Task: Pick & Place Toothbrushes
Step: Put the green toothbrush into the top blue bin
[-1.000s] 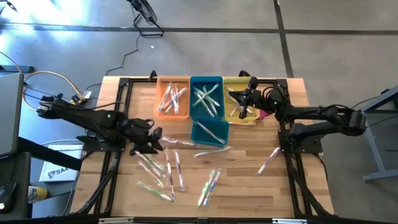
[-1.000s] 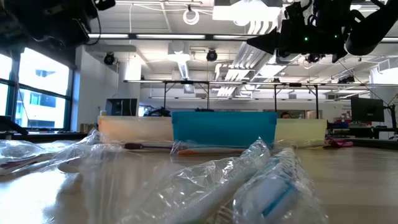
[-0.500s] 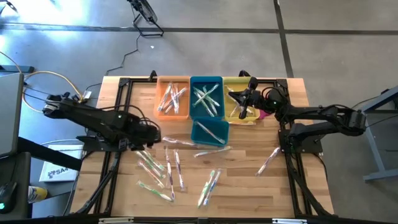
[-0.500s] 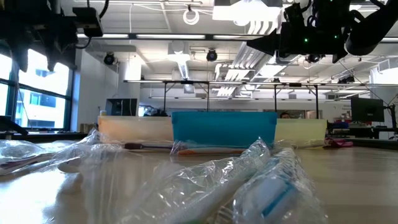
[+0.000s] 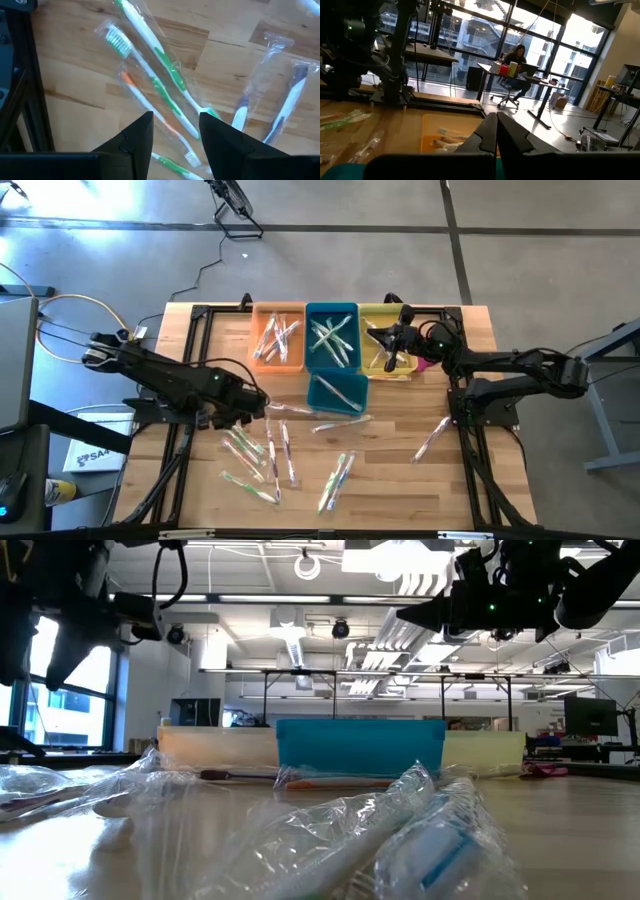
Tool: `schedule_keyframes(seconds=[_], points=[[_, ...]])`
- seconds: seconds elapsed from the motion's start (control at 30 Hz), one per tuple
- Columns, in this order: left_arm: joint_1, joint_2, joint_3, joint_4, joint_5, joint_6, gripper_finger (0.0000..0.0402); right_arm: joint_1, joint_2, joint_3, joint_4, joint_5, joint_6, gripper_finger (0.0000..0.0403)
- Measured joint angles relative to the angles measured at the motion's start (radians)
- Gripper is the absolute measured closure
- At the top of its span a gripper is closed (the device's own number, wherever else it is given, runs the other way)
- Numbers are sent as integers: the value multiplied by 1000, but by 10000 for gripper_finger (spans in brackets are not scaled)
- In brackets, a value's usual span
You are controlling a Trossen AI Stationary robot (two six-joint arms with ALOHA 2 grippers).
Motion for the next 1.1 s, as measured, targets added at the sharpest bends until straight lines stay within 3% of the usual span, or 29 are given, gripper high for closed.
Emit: schedule_keyframes(seconds=[0.37, 0.53, 0.8, 0.93, 1.1], points=[[1, 2, 0, 4, -67, -35, 247, 0, 0, 0, -2, 0, 0, 401], [0, 2, 0, 43, -193, -37, 247, 0, 0, 0, -2, 0, -3, 401], [1, 2, 0, 68, -221, -23, 247, 0, 0, 0, -1, 0, -4, 401], [1, 2, 0, 65, -325, 13, 247, 0, 0, 0, -1, 0, -4, 401], [0, 2, 0, 17, -285, -13, 247, 0, 0, 0, -1, 0, -4, 401]])
